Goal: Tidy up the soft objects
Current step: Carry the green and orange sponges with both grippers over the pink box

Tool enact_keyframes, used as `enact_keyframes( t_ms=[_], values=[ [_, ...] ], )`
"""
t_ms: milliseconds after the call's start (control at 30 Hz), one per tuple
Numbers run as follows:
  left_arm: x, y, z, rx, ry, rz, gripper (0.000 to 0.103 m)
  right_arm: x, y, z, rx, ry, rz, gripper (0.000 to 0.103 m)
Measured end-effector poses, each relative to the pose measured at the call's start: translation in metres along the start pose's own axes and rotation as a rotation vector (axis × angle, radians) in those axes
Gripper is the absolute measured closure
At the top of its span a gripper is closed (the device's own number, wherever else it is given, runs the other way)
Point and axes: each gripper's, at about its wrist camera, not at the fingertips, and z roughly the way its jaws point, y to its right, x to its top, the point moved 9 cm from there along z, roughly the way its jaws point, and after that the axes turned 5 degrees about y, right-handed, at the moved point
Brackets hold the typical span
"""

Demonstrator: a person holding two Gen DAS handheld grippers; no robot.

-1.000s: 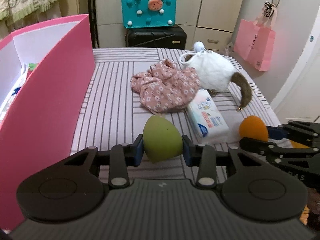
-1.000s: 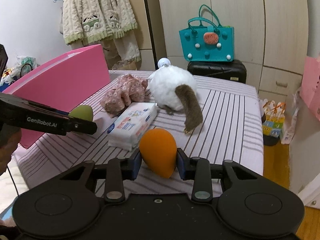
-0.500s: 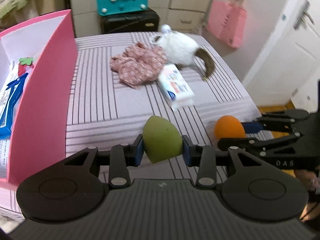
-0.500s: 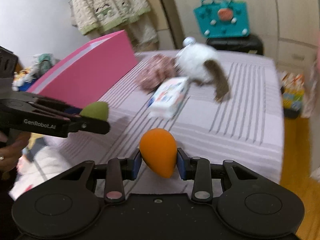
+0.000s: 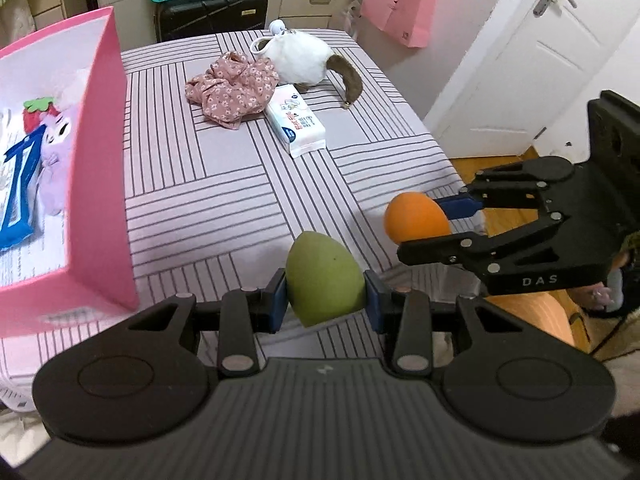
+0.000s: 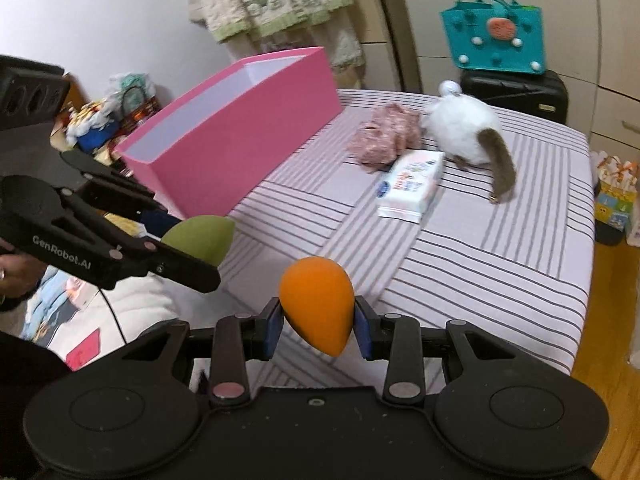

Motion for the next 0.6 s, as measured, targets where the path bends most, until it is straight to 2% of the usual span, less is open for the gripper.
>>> enact_keyframes(
  t_ms=[367,467,600],
  values=[
    [-0.006,-0.01,-0.061,-0.001,0.036,-0.001,0.065,0.028,-0.048,-0.012,0.15,-0.038,-0.061,0.061],
    [-0.008,-0.02,-0.07,0.007,0.013,-0.014,0.065,0.035,-0.062,-0.01,0.201,-0.049,-0.07,0.061],
    [-0.001,-0.028,-0.093,-0.017,0.038,-0.013,0.065,0.047,-0.078,-0.003,0.249,-0.062,-0.071,0.06]
  ],
)
